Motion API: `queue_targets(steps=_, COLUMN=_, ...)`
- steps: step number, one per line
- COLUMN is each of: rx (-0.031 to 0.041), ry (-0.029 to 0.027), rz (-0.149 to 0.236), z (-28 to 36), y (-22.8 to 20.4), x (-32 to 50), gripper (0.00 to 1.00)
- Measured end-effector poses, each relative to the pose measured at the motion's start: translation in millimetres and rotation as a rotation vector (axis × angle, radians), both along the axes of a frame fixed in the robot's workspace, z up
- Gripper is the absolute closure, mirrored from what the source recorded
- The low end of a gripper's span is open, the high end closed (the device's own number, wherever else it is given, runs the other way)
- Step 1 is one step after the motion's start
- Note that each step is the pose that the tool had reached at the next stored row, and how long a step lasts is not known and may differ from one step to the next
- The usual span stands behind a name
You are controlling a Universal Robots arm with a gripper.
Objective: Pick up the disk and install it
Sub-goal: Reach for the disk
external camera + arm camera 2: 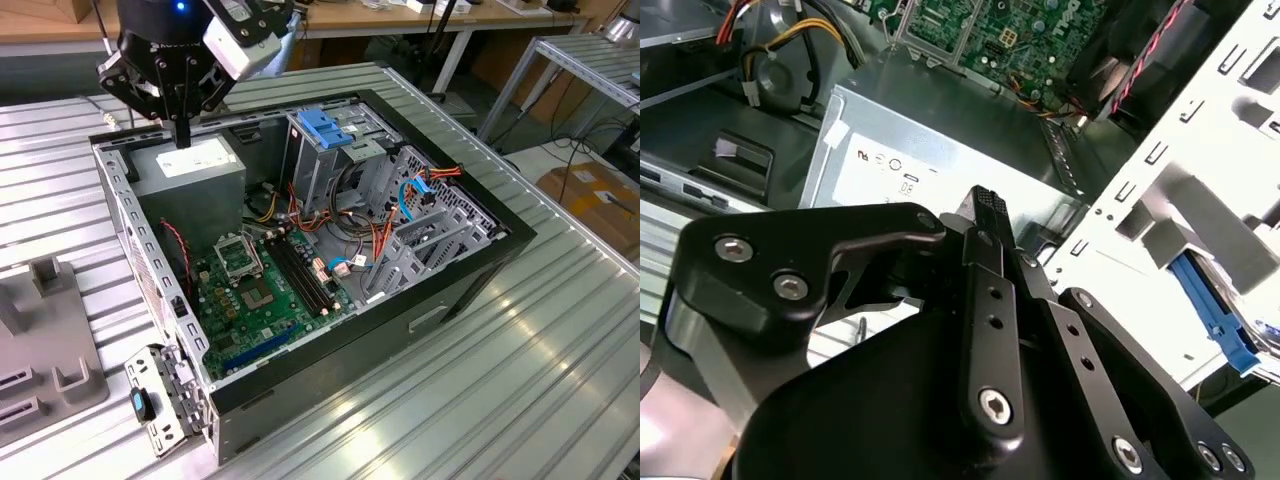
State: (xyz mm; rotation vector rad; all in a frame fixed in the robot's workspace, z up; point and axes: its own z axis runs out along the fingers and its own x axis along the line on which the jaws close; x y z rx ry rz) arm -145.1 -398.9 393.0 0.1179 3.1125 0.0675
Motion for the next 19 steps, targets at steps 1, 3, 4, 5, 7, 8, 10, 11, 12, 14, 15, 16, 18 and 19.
queue_targets(steps=1, rx=0.0, ry=0.0, rz=0.0, z=0.0, y=0.0, x=-1.9, gripper=0.89)
queue_targets(steps=3, rx=0.0001, ry=-0.0001, rz=0.0, z=-0.2, y=0.0, x=-9.2, gripper=0.89)
queue_targets(steps=4, rx=0.0, ry=-0.0001, rz=0.0, z=-0.2, y=0.0, x=-12.3, gripper=0.89)
queue_targets(steps=5, rx=0.0, ry=-0.0001, rz=0.0, z=-0.3, y=0.0, x=-15.9, gripper=0.89)
queue_targets(steps=7, rx=0.0, ry=0.0, rz=0.0, z=-0.3, y=0.0, x=-20.1, gripper=0.89)
queue_targets(steps=8, rx=0.0, ry=-0.0001, rz=0.0, z=-0.3, y=0.0, x=-22.0, gripper=0.89)
queue_targets(steps=10, rx=0.0, ry=0.0, rz=0.0, z=-0.4, y=0.0, x=-25.7, gripper=0.89)
queue_targets(steps=11, rx=0.0, ry=0.0, rz=0.0, z=-0.4, y=0.0, x=-28.4, gripper=0.89)
queue_targets(steps=12, rx=0.0, ry=0.0, rz=0.0, z=-0.4, y=0.0, x=-30.9, gripper=0.89)
queue_targets(steps=14, rx=0.0, ry=-0.0001, rz=0.0, z=-0.5, y=0.0, x=-34.3, gripper=0.89)
queue_targets(steps=15, rx=0.0, ry=0.0, rz=0.0, z=-0.5, y=0.0, x=-37.2, gripper=0.89)
queue_targets(steps=16, rx=0.0, ry=0.0, rz=0.0, z=-0.6, y=0.0, x=-40.3, gripper=0.89)
queue_targets(steps=18, rx=0.0, ry=-0.0001, rz=0.0, z=-0.7, y=0.0, x=-48.0, gripper=0.89)
queue_targets(steps=19, rx=0.0, ry=0.0, rz=0.0, z=-0.8, y=0.0, x=-50.0, gripper=0.89)
